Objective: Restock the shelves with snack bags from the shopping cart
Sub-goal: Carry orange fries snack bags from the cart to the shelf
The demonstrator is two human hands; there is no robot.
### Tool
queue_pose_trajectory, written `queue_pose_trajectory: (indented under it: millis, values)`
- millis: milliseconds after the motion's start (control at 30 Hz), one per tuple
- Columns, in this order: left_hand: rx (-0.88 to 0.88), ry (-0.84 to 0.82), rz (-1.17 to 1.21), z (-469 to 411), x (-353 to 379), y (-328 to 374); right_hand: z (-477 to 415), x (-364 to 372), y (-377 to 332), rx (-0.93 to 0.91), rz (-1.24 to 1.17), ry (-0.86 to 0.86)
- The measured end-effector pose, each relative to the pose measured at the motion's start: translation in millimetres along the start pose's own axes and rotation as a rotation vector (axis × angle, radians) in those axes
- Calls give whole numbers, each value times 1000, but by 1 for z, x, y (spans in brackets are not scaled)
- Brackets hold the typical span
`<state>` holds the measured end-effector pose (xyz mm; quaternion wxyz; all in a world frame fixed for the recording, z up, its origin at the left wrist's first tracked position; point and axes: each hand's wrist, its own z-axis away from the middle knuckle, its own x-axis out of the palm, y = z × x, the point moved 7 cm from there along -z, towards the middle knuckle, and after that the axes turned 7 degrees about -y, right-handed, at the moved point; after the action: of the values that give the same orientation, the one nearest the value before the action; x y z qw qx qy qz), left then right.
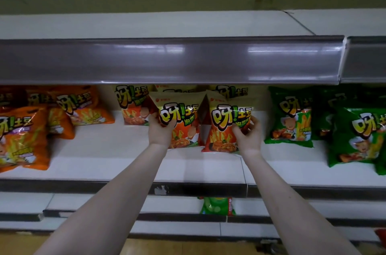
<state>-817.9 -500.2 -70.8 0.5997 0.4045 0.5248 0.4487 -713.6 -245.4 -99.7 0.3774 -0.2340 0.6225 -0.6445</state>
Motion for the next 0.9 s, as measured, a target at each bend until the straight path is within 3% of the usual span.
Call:
queue_pose_trajectory:
  millis: [233, 500, 600, 900]
  values:
    - [-22, 20, -6, 8, -3, 8, 5, -1, -11, -2, 30, 12]
    - [208, 55, -153, 33, -13, 62, 59, -29, -44, -142, 22, 152]
    - [296, -49, -157, 56, -1, 81, 88, -46, -52, -184, 14, 230]
    - [460, -582, 100, 172, 91, 111, 214, -150, -38, -138, -14, 571]
